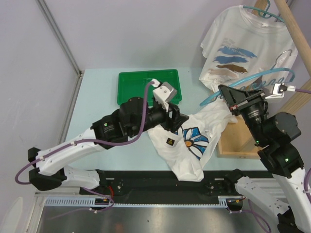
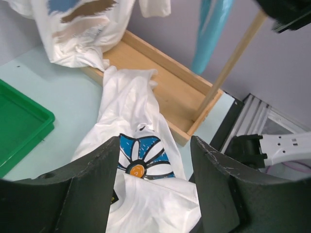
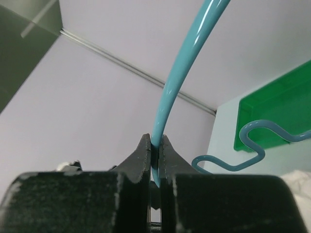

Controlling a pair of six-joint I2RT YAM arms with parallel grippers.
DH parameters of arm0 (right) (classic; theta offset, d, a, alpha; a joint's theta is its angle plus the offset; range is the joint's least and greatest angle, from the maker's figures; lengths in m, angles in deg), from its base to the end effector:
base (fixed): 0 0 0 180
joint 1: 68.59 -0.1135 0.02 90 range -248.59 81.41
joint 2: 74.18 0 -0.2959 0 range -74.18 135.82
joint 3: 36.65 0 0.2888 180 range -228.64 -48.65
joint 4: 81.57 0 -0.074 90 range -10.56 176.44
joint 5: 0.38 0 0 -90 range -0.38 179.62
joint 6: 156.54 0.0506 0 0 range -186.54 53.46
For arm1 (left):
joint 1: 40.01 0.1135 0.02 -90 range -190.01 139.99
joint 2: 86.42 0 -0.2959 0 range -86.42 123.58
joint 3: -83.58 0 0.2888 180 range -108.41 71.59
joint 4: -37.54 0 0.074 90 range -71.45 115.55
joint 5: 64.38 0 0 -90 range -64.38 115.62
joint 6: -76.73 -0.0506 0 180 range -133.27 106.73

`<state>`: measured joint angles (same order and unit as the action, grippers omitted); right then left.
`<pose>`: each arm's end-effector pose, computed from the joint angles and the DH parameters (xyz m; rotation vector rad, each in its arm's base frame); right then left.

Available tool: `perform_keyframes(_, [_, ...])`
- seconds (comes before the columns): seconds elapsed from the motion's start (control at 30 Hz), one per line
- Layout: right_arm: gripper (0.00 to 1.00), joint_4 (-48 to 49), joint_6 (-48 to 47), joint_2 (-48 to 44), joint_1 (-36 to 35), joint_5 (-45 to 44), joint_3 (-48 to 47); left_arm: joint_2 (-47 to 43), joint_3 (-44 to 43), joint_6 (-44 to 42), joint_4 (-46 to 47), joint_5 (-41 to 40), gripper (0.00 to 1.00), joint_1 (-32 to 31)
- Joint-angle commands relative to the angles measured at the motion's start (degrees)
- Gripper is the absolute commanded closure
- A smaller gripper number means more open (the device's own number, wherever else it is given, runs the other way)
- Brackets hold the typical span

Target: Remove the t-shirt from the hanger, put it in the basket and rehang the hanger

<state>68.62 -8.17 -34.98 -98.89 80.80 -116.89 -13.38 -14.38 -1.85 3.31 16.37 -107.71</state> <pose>0.1163 0.0590 0.5143 0.4923 1.3979 1.1747 0.1282 -0.2910 0.4982 0.7433 1.6533 -0.8655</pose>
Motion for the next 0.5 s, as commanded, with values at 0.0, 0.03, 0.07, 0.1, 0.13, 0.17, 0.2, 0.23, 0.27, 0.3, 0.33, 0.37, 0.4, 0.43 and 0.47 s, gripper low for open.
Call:
perform_keyframes(0.0, [1.00, 6.92, -2.03, 0.00, -0.19, -5.59, -4.78, -5.00, 4.85, 1.76, 5.19, -4.63, 0.35, 1.34])
perform_keyframes(0.03, [1.00, 6.84, -2.38, 0.17, -0.19, -5.86, -5.22, -5.27, 5.37, 1.85, 5.36, -4.89, 0.35, 1.61])
perform_keyframes(0.07, [1.00, 6.84, -2.82, 0.52, -0.19, -5.95, -5.66, -5.62, 5.64, 1.85, 5.19, -4.98, 0.36, 1.70])
perform_keyframes(0.1, [1.00, 6.66, -3.17, 0.70, -0.28, -6.03, -6.28, -5.54, 5.73, 2.03, 5.10, -4.98, 0.36, 1.70])
perform_keyframes(0.13, [1.00, 6.40, -4.04, 0.79, -0.19, -6.21, -7.33, -5.53, 5.90, 2.03, 5.19, -4.81, 0.36, 1.70])
perform_keyframes(0.17, [1.00, 5.62, -4.23, 0.70, -0.19, -6.30, -7.86, -5.27, 5.99, 2.11, 5.28, -4.72, 0.36, 1.87])
perform_keyframes(0.2, [1.00, 5.52, -4.75, 0.53, -0.19, -6.99, -8.13, -5.10, 5.99, 2.29, 5.28, -4.72, 0.35, 1.78])
perform_keyframes(0.23, [1.00, 4.91, -5.02, 0.44, -0.19, -7.35, -8.48, -4.92, 5.99, 2.29, 5.28, -4.28, 0.35, 1.96])
perform_keyframes(0.27, [1.00, 4.73, -5.11, 0.18, -0.19, -8.14, -8.48, -4.66, 5.99, 2.38, 5.54, -4.10, 0.35, 1.96])
perform_keyframes(0.3, [1.00, 4.29, -5.02, -0.35, -0.19, -8.58, -8.48, -4.13, 5.99, 2.64, 5.54, -3.75, 0.35, 1.87])
perform_keyframes(0.33, [1.00, 3.59, -4.85, -0.53, -0.19, -9.19, -8.65, -3.87, 5.99, 2.82, 5.54, -3.14, 0.34, 1.96])
perform_keyframes(0.37, [1.00, 1.85, -4.06, -0.70, -0.19, -10.85, -8.74, -3.52, 5.91, 3.08, 5.54, -2.70, 0.34, 1.96])
perform_keyframes(0.4, [1.00, 0.87, -3.27, -1.31, -0.19, -11.74, -8.66, -2.99, 5.82, 3.26, 5.63, -2.35, 0.34, 1.87])
perform_keyframes(0.43, [1.00, -0.88, -2.04, -1.58, -0.19, -12.62, -8.39, -2.55, 5.56, 3.43, 5.54, -1.82, 0.34, 1.87])
perform_keyframes(0.47, [1.00, -1.33, -0.81, -2.02, -0.19, -14.19, -7.61, -2.20, 5.47, 3.96, 5.19, -1.73, 0.33, 1.96])
